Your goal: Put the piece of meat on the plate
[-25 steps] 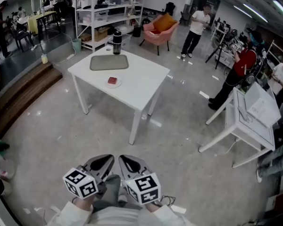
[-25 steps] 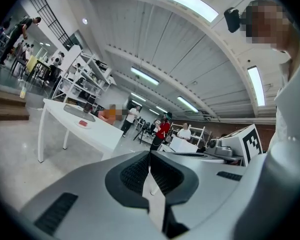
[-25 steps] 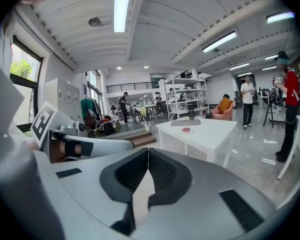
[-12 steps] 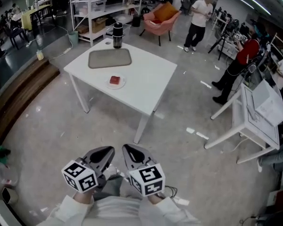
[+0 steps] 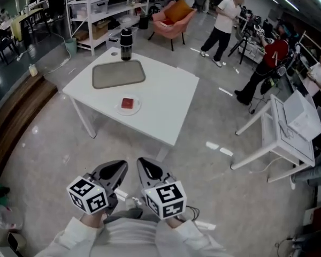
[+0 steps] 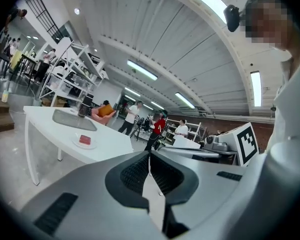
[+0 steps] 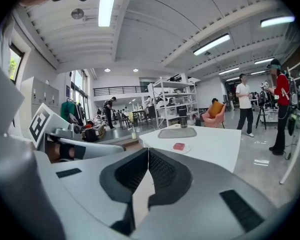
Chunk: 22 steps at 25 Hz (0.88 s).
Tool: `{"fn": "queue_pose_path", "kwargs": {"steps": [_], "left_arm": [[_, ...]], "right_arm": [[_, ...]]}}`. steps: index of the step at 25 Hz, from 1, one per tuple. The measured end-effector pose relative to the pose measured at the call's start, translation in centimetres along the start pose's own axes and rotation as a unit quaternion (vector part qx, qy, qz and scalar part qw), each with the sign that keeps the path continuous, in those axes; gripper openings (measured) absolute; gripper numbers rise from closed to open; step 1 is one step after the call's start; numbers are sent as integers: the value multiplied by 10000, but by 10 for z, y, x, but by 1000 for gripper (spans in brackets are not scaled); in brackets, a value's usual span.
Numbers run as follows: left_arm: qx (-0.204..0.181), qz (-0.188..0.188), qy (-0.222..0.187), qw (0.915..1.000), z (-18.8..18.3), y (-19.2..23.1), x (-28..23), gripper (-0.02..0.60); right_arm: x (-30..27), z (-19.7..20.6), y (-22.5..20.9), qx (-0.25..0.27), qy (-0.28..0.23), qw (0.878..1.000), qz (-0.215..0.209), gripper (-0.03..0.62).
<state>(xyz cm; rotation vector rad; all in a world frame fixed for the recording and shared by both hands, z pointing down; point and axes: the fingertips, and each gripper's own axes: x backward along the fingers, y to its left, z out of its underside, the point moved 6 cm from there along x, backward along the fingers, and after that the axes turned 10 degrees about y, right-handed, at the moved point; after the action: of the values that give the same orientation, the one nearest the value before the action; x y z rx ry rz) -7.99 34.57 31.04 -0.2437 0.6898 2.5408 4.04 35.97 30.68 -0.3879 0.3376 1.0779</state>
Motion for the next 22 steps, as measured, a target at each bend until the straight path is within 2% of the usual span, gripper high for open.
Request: {"fn": "queue_pose_path", "kwargs": {"steps": [8,16,22], "left_arm": [[138,389,170,9990,-7,36,-16,15],[299,331,268,9986,-24,86,-18,15],[376,256,305,9985,-44,115,-47,15]], "right_arm": [[-38,-10,-13,-184,192,9994,207,15],[-90,-29,-18,-195,371,9990,161,15],[-122,-47,-49,-179,435,9988,103,15]]}}
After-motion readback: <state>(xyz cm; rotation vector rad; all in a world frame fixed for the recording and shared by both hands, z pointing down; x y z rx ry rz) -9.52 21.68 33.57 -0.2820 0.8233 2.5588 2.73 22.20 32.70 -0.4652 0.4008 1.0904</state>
